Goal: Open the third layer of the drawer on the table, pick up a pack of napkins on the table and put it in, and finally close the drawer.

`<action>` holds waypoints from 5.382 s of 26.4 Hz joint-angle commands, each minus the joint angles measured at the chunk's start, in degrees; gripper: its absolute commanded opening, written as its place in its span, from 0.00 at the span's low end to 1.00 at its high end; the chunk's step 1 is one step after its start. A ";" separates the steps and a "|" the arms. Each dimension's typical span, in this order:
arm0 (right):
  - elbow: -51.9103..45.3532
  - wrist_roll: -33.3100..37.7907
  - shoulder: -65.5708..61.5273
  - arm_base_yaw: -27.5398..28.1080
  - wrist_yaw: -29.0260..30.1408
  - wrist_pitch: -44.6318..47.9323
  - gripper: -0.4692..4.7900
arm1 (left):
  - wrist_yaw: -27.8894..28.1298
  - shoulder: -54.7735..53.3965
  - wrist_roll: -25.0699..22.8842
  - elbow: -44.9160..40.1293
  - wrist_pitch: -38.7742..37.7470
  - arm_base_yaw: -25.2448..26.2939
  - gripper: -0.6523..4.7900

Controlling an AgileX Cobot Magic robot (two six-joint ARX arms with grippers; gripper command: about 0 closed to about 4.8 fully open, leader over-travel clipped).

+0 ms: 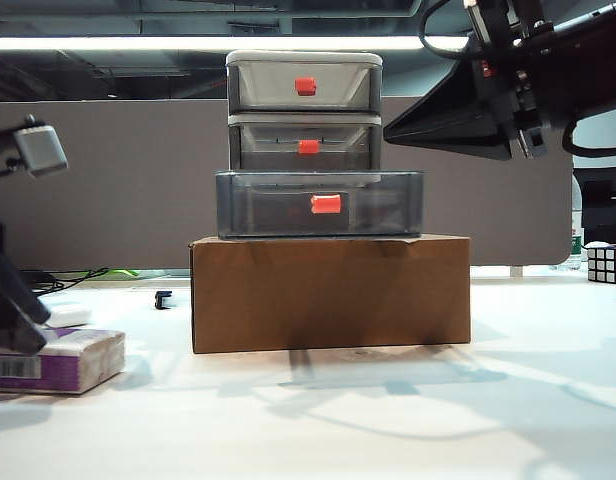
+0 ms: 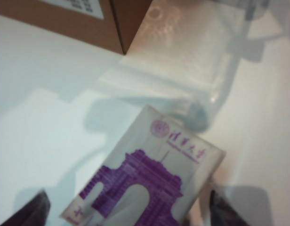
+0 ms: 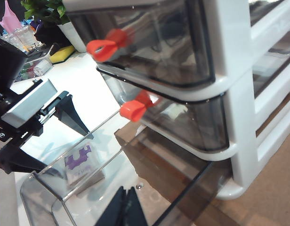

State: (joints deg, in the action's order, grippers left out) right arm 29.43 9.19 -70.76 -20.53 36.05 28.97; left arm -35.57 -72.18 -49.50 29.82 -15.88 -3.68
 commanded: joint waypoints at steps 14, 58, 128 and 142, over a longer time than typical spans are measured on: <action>0.04 -0.70 0.20 0.00 0.11 -0.44 0.08 | -0.66 -8.57 0.04 0.22 5.11 -3.13 0.93; 0.09 1.33 6.29 0.04 2.67 -1.09 0.08 | 7.08 5.38 16.11 15.37 13.00 -31.67 0.40; 29.75 -1.77 -8.92 -0.79 2.62 -10.19 0.08 | 23.54 -6.47 37.51 21.81 -2.32 -40.81 0.11; 29.75 -2.99 -8.94 -0.79 2.67 -10.43 0.08 | 31.76 -8.48 35.93 21.81 7.04 -40.81 0.11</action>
State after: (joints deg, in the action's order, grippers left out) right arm 58.92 6.96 -79.96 -21.26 38.68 18.06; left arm -4.73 -80.25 -13.45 51.46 -10.76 -44.53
